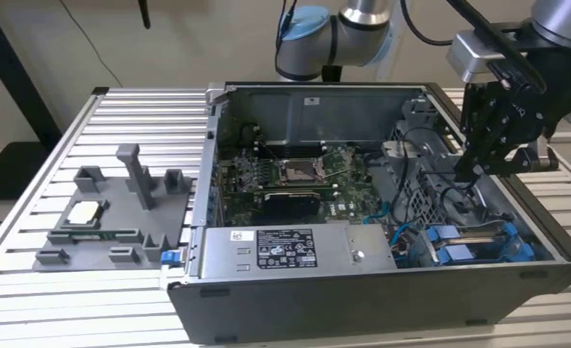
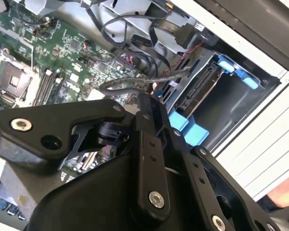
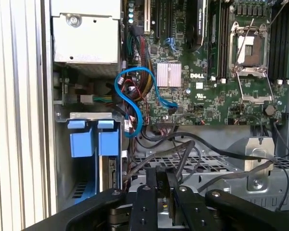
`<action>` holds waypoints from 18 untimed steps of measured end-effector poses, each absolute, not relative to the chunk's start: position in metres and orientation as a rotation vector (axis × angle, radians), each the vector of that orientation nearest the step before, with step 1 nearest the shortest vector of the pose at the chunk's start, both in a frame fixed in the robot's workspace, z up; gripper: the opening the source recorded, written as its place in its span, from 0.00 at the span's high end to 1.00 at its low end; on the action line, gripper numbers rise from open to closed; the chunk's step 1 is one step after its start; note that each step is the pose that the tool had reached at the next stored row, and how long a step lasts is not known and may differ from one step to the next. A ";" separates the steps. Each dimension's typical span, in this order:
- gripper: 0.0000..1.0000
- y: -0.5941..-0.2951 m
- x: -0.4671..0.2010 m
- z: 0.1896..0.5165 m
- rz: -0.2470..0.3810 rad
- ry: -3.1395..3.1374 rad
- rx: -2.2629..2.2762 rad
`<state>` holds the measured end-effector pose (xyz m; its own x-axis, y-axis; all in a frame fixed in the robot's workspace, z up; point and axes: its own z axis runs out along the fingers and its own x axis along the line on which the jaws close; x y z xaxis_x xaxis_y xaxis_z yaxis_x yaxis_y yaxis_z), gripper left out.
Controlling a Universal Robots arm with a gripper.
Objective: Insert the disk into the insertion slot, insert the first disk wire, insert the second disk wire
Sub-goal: 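Insert the first disk wire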
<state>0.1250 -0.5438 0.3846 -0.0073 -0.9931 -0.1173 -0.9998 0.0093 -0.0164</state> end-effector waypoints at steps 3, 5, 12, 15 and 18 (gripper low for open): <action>0.81 -0.544 0.126 0.384 0.097 2.168 -2.150; 0.81 -0.544 0.126 0.384 0.094 2.169 -2.151; 0.81 -0.544 0.129 0.382 0.084 2.174 -2.156; 0.81 -0.544 0.131 0.381 0.080 2.176 -2.158; 0.81 -0.544 0.134 0.380 0.075 2.178 -2.160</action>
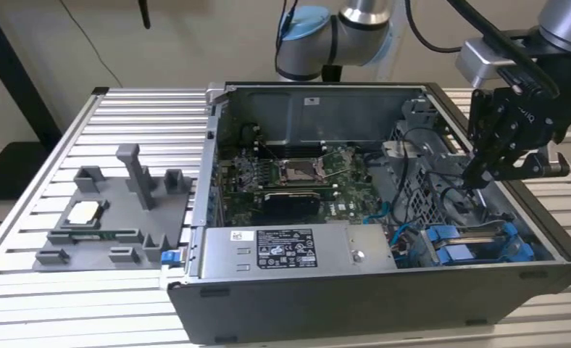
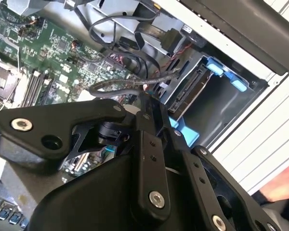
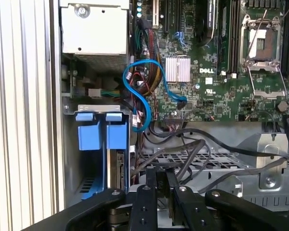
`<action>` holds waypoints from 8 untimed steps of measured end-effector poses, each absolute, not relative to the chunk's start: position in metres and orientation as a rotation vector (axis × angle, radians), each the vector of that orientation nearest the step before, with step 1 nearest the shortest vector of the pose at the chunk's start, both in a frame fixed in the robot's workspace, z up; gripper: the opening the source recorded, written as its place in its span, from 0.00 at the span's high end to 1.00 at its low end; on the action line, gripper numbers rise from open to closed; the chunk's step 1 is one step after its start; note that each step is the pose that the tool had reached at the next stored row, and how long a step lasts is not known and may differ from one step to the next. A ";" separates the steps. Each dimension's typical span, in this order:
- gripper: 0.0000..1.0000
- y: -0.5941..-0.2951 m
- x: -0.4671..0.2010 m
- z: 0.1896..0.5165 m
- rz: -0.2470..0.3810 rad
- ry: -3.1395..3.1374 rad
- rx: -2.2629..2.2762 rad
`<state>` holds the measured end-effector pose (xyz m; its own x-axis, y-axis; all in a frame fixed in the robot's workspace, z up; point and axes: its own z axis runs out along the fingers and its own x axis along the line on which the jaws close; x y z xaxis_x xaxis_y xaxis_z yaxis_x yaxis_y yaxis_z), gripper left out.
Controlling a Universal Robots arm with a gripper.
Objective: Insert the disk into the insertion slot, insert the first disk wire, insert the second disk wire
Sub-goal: 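Insert the first disk wire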
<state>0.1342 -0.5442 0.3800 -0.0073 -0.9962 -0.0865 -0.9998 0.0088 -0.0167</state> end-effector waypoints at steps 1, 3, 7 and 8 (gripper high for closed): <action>0.81 -0.544 0.135 0.380 0.073 2.179 -2.161; 0.81 -0.544 0.138 0.379 0.070 2.180 -2.163; 0.81 -0.545 0.143 0.378 0.064 2.183 -2.166; 0.81 -0.545 0.145 0.377 0.062 2.184 -2.167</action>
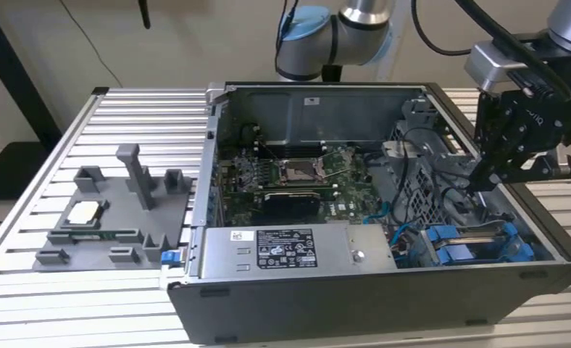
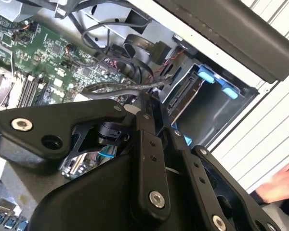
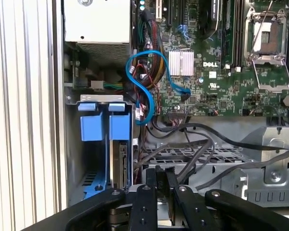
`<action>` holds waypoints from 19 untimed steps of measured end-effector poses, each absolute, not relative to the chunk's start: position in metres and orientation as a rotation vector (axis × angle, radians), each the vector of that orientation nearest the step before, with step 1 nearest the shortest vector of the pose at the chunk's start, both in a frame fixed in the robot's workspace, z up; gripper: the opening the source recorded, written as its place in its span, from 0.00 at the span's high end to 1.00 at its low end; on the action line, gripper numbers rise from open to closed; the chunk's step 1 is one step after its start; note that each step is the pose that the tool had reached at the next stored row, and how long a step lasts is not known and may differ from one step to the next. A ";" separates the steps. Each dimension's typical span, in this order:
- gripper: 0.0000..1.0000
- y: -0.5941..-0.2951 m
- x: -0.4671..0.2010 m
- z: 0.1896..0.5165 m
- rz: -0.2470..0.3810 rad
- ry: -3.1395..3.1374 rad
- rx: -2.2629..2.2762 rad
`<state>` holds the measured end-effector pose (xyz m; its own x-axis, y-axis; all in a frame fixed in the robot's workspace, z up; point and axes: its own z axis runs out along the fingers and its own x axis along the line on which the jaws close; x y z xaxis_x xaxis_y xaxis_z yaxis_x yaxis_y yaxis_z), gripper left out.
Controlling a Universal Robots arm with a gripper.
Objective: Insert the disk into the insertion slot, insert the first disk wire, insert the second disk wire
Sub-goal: 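Insert the first disk wire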
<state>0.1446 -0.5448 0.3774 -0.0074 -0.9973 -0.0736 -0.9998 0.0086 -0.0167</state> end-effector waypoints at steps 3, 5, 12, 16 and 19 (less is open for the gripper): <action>0.81 -0.545 0.147 0.377 0.054 2.190 -2.173; 0.81 -0.545 0.148 0.376 0.047 2.196 -2.178; 0.81 -0.546 0.150 0.371 0.063 2.209 -2.190; 0.81 -0.549 0.153 0.369 0.076 2.214 -2.195; 0.81 -0.551 0.155 0.367 0.082 2.217 -2.198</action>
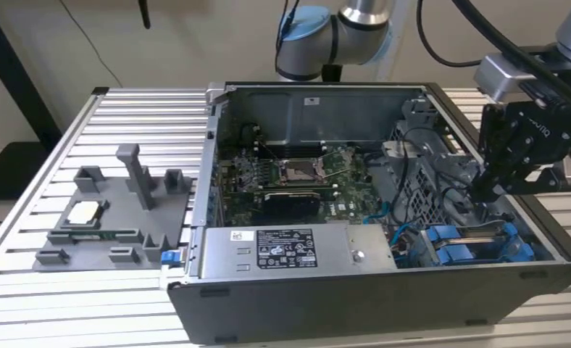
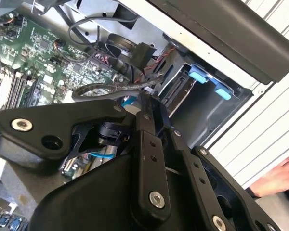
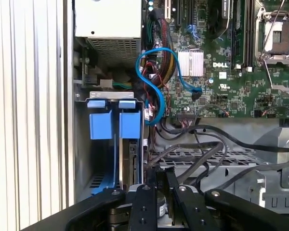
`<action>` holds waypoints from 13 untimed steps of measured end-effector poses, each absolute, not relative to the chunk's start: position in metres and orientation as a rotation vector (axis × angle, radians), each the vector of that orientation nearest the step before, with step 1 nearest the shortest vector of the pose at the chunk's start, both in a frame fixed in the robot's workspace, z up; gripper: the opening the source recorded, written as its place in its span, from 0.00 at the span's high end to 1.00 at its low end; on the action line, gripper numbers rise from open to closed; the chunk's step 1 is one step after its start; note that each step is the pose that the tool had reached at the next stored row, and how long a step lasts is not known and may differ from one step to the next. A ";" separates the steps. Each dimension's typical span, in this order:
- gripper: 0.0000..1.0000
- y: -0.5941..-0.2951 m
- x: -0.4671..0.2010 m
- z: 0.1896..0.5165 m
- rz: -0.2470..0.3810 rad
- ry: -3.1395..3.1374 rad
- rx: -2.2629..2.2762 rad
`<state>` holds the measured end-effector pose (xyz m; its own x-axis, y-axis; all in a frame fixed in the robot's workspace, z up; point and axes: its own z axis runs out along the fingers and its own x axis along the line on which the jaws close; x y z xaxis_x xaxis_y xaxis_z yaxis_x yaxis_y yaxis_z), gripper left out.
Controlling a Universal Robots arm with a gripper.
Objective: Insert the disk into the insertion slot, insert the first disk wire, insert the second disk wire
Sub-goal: 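Insert the first disk wire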
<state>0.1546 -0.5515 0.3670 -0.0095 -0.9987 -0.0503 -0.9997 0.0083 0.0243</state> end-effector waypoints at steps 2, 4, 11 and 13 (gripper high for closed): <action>0.81 -0.553 0.156 0.366 0.086 2.219 -2.199; 0.81 -0.556 0.157 0.365 0.087 2.220 -2.200; 0.81 -0.559 0.159 0.362 0.088 2.220 -2.200; 0.81 -0.559 0.159 0.361 0.088 2.220 -2.200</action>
